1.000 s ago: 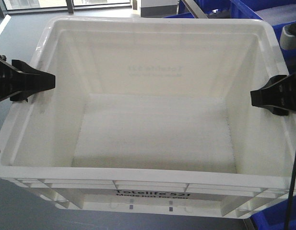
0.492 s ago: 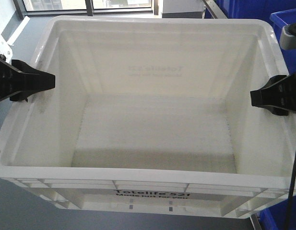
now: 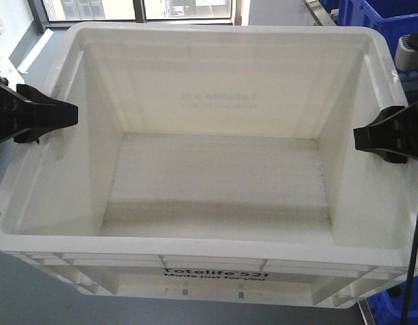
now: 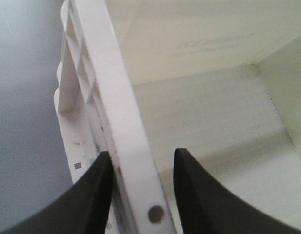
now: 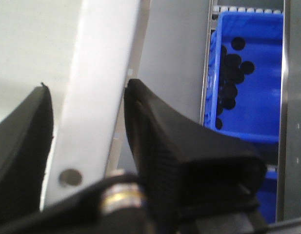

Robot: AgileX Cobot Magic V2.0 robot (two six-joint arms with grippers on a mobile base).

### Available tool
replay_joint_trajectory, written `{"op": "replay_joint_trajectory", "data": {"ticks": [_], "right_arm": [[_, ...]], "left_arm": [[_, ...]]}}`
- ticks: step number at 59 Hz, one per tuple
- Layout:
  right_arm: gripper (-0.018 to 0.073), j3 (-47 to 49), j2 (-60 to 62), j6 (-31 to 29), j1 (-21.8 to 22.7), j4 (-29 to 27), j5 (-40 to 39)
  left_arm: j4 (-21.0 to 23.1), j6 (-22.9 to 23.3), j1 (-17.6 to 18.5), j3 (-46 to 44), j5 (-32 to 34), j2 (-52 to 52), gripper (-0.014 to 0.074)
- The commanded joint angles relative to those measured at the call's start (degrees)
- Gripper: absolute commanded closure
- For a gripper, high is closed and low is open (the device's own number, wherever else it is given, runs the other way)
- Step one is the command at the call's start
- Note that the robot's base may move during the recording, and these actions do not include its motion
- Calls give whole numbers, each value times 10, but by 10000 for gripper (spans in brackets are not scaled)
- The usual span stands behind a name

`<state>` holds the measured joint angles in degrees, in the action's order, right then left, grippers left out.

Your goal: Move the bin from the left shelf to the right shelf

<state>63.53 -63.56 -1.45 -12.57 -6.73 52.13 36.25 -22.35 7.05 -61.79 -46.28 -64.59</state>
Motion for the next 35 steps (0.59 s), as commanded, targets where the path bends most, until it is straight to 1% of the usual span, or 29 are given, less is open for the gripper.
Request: {"op": "replay_joint_trajectory", "data": {"ticks": [1,35], "right_arm": [[564,26,12,2,0,-16,-75],[564,26,12,2,0,-16,-75]], "left_arm": [[72,-29,10,-23,12,23,603],[72,-29,10,-23,12,23,603]]}}
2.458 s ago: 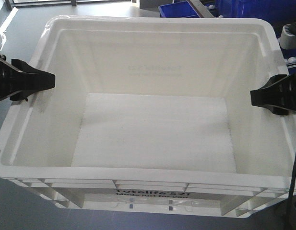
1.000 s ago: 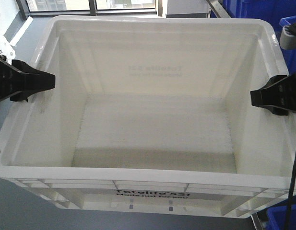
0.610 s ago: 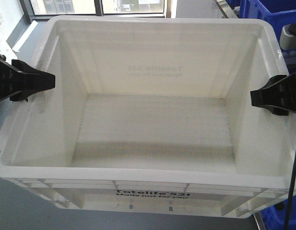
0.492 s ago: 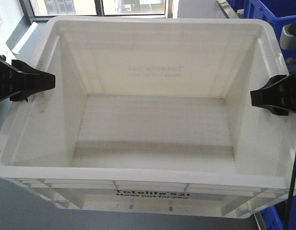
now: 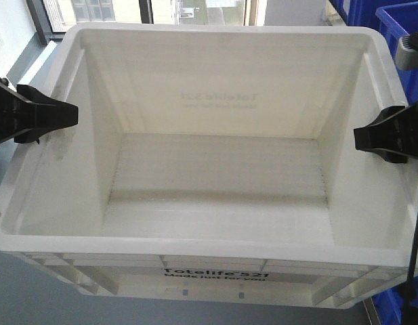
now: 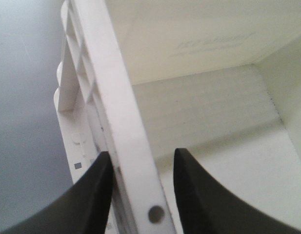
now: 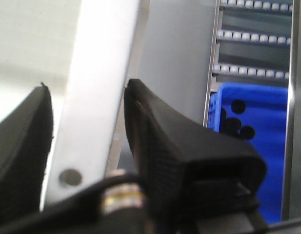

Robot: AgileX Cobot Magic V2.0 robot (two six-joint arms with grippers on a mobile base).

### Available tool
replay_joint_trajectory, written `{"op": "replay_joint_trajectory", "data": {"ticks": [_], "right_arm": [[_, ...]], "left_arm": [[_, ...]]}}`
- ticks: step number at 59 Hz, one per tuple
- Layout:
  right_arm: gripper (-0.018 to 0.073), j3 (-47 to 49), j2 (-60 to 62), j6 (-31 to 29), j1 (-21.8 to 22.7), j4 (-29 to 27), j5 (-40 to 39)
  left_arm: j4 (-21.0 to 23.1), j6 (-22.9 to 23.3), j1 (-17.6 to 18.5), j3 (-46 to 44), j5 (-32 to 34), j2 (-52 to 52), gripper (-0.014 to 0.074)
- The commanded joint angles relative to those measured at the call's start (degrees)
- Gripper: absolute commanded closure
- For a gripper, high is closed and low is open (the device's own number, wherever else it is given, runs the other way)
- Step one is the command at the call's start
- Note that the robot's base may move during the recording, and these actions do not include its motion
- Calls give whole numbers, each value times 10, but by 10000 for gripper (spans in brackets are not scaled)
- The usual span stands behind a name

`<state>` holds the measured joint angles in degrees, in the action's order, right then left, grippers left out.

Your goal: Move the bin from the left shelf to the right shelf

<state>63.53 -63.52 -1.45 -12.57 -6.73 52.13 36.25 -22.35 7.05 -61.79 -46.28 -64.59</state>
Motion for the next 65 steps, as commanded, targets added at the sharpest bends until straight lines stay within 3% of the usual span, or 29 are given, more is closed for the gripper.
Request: {"op": "replay_joint_trajectory", "data": {"ticks": [1,65], "right_arm": [[564,26,12,2,0,-16,-75],[564,26,12,2,0,-16,-75]], "left_arm": [[72,-29,10,-23,12,23,603],[72,-29,10,-23,12,23,603]]}}
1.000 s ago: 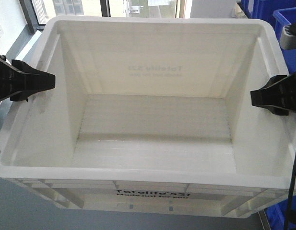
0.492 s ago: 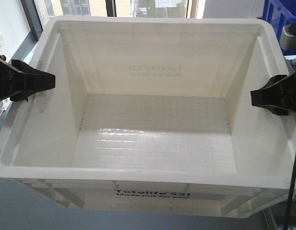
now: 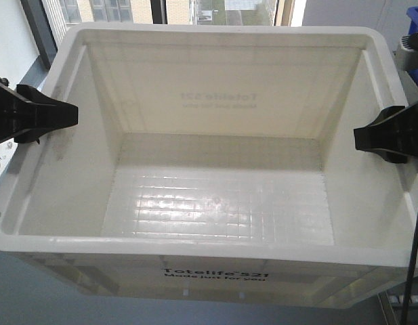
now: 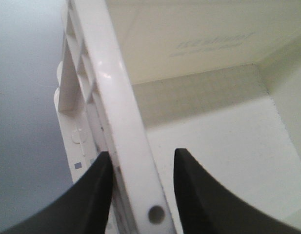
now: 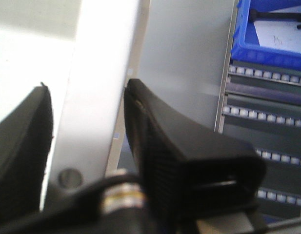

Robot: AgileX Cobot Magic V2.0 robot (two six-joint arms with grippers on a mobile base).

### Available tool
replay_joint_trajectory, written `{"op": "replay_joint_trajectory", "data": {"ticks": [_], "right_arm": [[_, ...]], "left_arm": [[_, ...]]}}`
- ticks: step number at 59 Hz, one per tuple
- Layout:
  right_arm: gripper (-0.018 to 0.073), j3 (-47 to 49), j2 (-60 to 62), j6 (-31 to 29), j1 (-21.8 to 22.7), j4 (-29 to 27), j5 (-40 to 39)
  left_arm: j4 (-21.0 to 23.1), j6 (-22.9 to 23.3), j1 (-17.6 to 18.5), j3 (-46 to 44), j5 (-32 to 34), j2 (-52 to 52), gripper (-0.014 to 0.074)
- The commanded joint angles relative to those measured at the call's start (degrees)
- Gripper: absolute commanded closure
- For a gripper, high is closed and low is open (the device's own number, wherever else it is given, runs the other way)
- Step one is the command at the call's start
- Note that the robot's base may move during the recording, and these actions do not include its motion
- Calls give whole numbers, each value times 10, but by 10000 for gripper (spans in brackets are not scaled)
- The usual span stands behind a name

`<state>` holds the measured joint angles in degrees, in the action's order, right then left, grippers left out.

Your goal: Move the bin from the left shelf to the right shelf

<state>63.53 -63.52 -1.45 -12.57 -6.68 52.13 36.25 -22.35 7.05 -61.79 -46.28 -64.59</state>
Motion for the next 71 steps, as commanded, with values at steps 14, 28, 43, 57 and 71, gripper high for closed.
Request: {"op": "replay_joint_trajectory", "data": {"ticks": [14,28,43,57,71], "right_arm": [[564,26,12,2,0,-16,-75],[564,26,12,2,0,-16,-75],[564,26,12,2,0,-16,-75],[564,26,12,2,0,-16,-75],[564,26,12,2,0,-16,-75]], "left_arm": [[72,-29,10,-23,12,23,603],[72,-29,10,-23,12,23,603],[72,-29,10,-23,12,23,603],[72,-29,10,-23,12,23,603],[72,-29,10,-23,12,23,603]]}}
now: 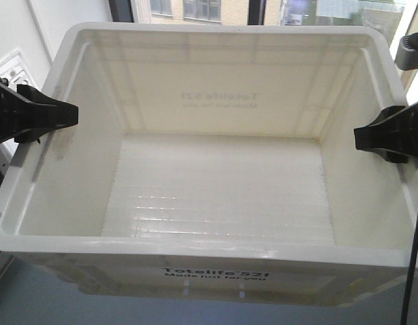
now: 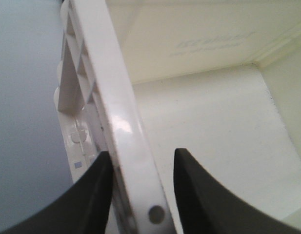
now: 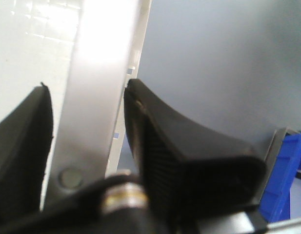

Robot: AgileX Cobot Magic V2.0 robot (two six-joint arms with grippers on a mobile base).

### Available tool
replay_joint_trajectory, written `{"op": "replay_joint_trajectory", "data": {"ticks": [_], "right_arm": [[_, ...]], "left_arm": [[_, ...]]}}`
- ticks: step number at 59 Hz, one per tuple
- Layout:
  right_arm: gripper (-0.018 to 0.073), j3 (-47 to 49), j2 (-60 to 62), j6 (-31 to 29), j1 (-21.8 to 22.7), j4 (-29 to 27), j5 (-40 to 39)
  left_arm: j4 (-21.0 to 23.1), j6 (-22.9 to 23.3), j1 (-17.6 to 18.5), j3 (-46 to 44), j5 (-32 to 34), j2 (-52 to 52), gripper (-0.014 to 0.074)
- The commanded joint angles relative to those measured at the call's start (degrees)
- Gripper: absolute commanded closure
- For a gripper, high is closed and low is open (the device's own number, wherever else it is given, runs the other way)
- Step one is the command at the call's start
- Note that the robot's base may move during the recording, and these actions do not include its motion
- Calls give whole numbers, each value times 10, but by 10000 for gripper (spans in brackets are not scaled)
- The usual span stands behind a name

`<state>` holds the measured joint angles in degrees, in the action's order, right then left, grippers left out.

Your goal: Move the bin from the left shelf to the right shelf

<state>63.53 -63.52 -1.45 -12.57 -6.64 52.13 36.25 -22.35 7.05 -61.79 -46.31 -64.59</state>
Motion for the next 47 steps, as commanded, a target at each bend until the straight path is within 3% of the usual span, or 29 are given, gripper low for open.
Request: {"op": "replay_joint_trajectory", "data": {"ticks": [1,47], "right_arm": [[564,26,12,2,0,-16,-75],[564,26,12,2,0,-16,-75]], "left_arm": [[72,-29,10,-23,12,23,603],[72,-29,10,-23,12,23,603]]}}
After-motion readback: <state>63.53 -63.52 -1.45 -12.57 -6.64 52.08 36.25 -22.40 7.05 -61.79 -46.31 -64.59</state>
